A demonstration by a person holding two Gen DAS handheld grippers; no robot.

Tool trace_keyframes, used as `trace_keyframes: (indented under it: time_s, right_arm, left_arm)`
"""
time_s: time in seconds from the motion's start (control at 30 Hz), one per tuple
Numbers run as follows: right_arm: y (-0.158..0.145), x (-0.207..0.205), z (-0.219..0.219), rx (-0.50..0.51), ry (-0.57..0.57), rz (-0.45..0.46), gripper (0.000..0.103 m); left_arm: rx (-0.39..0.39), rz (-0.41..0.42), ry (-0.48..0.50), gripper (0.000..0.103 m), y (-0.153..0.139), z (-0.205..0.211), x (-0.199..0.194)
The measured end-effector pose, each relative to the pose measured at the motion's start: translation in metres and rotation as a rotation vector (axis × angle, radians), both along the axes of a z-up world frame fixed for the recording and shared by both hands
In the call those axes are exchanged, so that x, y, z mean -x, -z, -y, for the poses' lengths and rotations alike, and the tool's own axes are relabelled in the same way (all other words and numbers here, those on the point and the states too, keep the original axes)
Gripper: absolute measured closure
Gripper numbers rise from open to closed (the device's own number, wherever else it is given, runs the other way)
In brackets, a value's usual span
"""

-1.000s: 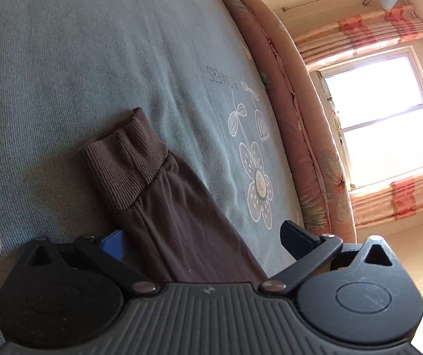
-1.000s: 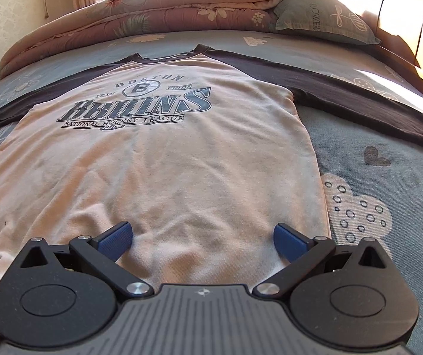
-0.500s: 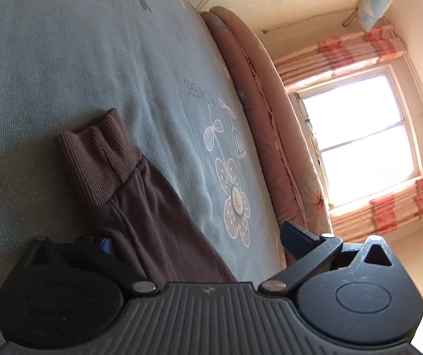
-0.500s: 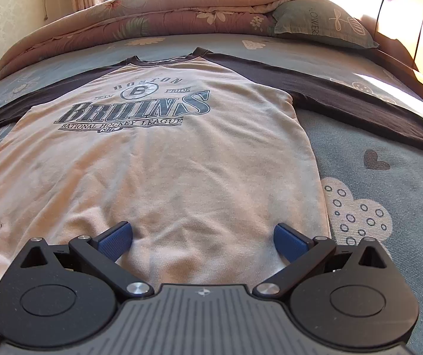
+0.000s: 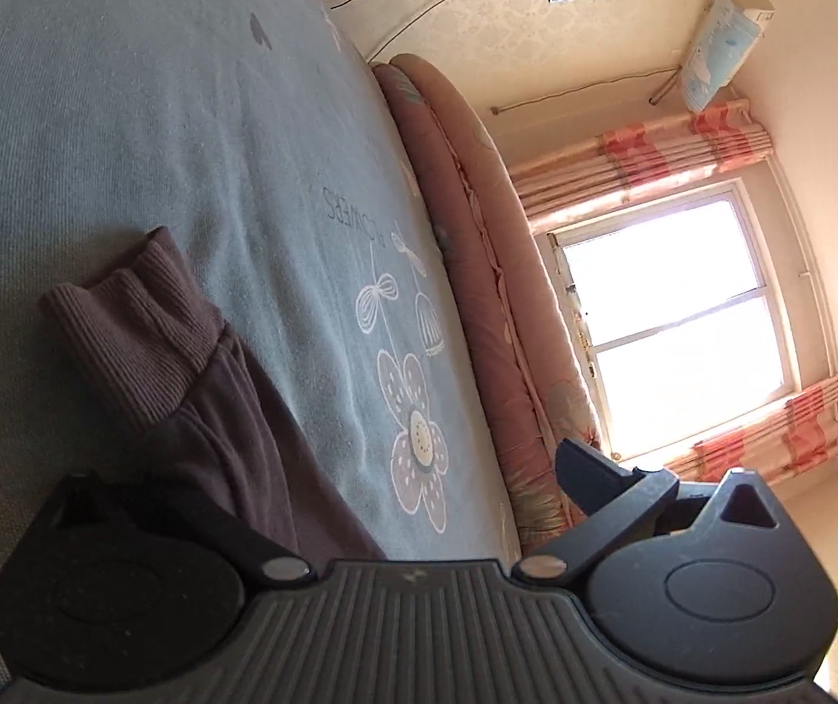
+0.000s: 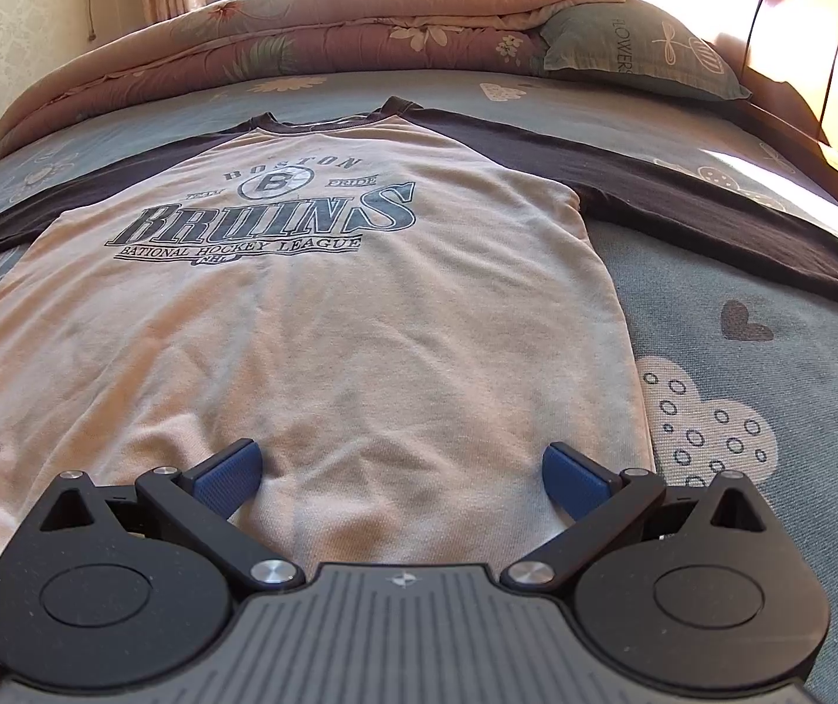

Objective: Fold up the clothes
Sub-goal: 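Lift the held cuff with the left gripper, raising the sleeve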

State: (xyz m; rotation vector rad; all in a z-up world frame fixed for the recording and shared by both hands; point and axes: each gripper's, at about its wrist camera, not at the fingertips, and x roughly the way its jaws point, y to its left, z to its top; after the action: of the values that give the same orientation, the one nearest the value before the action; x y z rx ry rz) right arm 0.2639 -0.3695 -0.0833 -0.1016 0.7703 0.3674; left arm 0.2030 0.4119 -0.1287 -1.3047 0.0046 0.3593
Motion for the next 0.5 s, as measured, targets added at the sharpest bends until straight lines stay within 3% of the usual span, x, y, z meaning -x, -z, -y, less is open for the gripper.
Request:
trace_keyframes:
  time_s: [0.1,0.3,0.5]
  right_arm:
    - [-0.002,0.001,-0.001,-0.002,-0.001,0.004,0.0]
    - [-0.028,0.002,-0.015,-0.069,-0.075,0.084,0.0]
    - [-0.048,-0.028,-0.063,-0.106,-0.271,0.106,0.0]
  left_arm:
    - [0.03,0.056,0.011,0.001,-0.001,-0.008,-0.005]
    - [-0.011,0.089,0.061,0.001,-0.018,-0.011,-0.015]
    - [-0.05,0.083,0.12,0.001,-0.047,0.004,-0.028]
